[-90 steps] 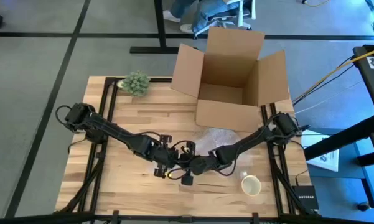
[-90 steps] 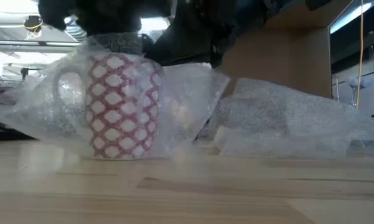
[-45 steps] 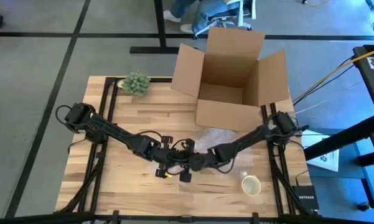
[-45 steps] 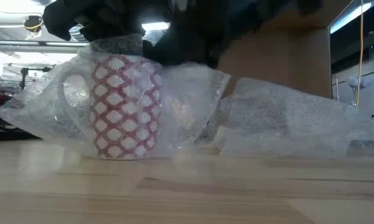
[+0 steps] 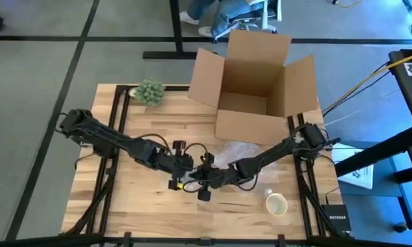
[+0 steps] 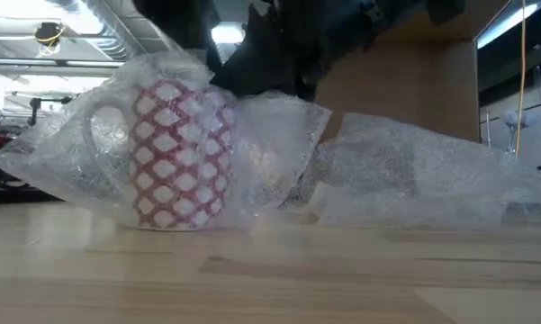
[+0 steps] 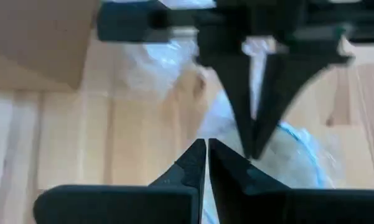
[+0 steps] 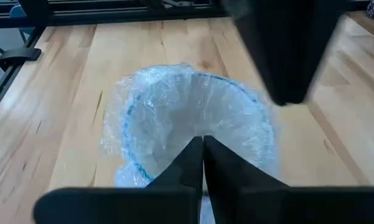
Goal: Wrap mug
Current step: Wrap the red patterned mug with the bubble wrap
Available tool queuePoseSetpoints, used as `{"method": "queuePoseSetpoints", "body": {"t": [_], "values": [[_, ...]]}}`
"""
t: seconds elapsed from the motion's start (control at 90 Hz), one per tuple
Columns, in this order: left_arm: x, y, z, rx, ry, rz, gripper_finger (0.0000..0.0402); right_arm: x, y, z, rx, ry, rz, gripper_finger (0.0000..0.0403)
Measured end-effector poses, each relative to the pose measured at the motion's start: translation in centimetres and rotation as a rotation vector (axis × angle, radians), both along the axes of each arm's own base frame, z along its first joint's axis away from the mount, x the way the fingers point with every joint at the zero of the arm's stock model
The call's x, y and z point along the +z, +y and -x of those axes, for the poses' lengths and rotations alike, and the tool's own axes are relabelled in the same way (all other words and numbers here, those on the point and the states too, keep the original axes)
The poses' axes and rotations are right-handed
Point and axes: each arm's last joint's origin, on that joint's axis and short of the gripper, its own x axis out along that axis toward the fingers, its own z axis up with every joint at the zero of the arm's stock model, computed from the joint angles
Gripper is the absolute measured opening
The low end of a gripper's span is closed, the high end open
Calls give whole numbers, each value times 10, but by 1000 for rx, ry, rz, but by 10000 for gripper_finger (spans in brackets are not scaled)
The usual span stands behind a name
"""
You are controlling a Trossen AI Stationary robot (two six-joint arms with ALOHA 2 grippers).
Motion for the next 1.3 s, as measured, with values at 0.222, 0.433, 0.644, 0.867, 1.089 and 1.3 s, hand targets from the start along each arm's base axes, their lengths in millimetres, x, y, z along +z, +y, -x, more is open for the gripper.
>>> {"method": "queuePoseSetpoints", "body": {"t": [0.222,0.433,0.644,0.867,1.089,1.3], "values": [[-28,2,-5,-48,79,106,1,0,0,0,0,-1,0,1],[-54,0,-4,-31,110,95,1,0,0,0,-1,-3,0,1],[-86,-2,-7,-52,84,92,1,0,0,0,1,-3,-1,1],[-78,-4,-6,-60,88,113,1,0,0,0,1,-3,-1,1],[-18,-5,8,-73,42,139,1,-1,0,0,0,0,1,1],[8,-5,22,-143,35,303,1,0,0,0,2,-1,0,1]]}}
